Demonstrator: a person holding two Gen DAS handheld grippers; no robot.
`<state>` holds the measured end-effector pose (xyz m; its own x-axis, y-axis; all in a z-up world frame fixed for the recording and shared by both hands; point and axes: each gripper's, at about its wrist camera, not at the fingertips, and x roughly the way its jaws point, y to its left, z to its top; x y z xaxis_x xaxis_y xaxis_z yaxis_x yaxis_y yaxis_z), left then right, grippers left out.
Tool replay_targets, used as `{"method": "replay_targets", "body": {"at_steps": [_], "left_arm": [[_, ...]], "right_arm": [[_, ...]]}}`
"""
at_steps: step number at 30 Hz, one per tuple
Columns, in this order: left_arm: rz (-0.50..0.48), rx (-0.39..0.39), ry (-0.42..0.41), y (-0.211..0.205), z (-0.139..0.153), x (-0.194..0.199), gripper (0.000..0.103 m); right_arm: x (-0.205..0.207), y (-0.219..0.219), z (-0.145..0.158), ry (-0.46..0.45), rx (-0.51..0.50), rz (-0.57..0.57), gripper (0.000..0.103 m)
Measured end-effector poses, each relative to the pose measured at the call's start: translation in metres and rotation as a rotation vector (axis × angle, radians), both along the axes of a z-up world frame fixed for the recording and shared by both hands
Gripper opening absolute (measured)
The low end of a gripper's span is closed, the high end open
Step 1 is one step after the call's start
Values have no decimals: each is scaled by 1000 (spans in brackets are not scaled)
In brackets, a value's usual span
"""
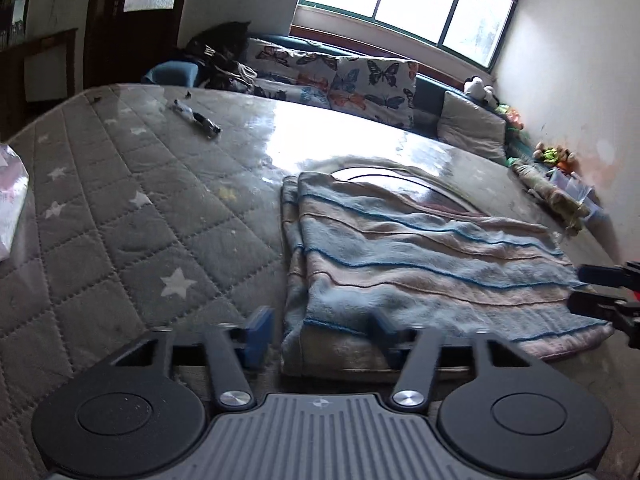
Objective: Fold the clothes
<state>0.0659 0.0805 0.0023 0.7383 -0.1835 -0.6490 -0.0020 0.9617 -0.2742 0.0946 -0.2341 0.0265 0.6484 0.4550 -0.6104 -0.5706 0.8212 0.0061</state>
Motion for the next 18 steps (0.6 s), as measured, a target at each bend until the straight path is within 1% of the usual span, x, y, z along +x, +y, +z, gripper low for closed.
{"method": "replay_targets", "body": {"at_steps": [4,5,8,9,10,12,14,15,18], "left_arm": [[48,-128,27,15,1,1,48],[61,-143,29,18,0,2,48],[70,-145,29,21,0,1,47],[69,-138,29,21,1,1,46],[66,-131,31,20,1,1,40],[59,-156,40,22,-1,2,29],[61,-179,41,22,-1,2,23],[62,-188,36,22,1,1,18],[61,-199,9,19,10,-3,15]], "right_arm": [[6,24,3,0,2,44,69],[8,29,3,1,2,52,69],[11,43,1,7,3,70,69],[12,46,1,10,3,75,69],[13,49,0,13,3,79,69],[15,55,-1,21,1,87,67],[19,59,0,33,7,92,64],[22,61,1,42,15,94,63],[34,70,7,81,43,106,61]]}}
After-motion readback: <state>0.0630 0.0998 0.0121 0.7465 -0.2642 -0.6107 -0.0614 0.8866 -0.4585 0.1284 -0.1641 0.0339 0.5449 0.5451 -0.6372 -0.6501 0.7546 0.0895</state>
